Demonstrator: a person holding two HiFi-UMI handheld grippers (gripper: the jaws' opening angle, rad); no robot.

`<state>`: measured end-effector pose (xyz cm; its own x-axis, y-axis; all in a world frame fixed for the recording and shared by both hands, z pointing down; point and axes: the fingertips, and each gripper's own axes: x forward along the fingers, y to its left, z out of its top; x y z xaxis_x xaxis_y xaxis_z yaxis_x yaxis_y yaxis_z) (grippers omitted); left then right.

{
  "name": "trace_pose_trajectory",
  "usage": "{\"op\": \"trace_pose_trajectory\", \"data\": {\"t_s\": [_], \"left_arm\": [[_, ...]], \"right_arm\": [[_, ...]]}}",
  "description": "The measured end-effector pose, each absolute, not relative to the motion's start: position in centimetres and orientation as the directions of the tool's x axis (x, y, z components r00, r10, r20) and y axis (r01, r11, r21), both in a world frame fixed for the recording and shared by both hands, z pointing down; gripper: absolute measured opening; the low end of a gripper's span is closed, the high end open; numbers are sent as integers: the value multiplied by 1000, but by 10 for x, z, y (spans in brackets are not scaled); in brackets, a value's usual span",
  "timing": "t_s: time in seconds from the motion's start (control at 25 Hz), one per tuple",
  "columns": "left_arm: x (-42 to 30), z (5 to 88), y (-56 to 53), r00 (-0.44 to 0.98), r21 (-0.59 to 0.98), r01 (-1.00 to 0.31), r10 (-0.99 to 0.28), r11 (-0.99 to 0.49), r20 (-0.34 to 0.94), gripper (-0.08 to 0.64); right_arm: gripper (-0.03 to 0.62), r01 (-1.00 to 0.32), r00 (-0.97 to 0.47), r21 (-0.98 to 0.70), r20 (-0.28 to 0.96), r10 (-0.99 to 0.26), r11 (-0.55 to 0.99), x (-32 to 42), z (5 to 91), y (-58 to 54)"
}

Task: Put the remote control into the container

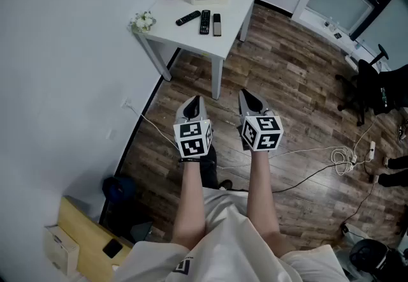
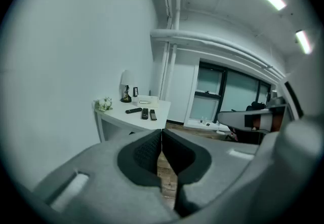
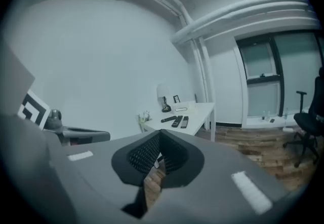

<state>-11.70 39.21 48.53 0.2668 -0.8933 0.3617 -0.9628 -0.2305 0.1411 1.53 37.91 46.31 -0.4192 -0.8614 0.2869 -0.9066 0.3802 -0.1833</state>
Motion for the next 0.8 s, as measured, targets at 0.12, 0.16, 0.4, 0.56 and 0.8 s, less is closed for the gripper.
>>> {"op": "trace_pose_trajectory", "data": {"t_s": [0.12, 0.16, 0.4, 0.56, 0.8], "left_arm": [[-114, 488, 405, 301, 106, -953, -867, -283, 397, 9], [-113, 488, 404, 316, 94, -948, -855, -305, 410, 9], [-120, 495, 374, 354, 116, -933, -815, -339, 459, 9], [-126, 492, 337, 342, 123, -938, -822, -323, 454, 9], [-128, 488, 277, 336, 136, -942, -826, -308, 452, 9]], "right_arm": [[-3, -913, -408, -148, 350, -843, 381, 11, 471, 395], [-3, -916, -401, -141, 364, -840, 376, 11, 471, 394], [-3, -915, -403, -131, 349, -846, 382, 12, 461, 360], [-3, -915, -403, -114, 310, -861, 388, 10, 455, 326], [-3, -907, -421, -122, 311, -852, 403, 4, 453, 264]]}}
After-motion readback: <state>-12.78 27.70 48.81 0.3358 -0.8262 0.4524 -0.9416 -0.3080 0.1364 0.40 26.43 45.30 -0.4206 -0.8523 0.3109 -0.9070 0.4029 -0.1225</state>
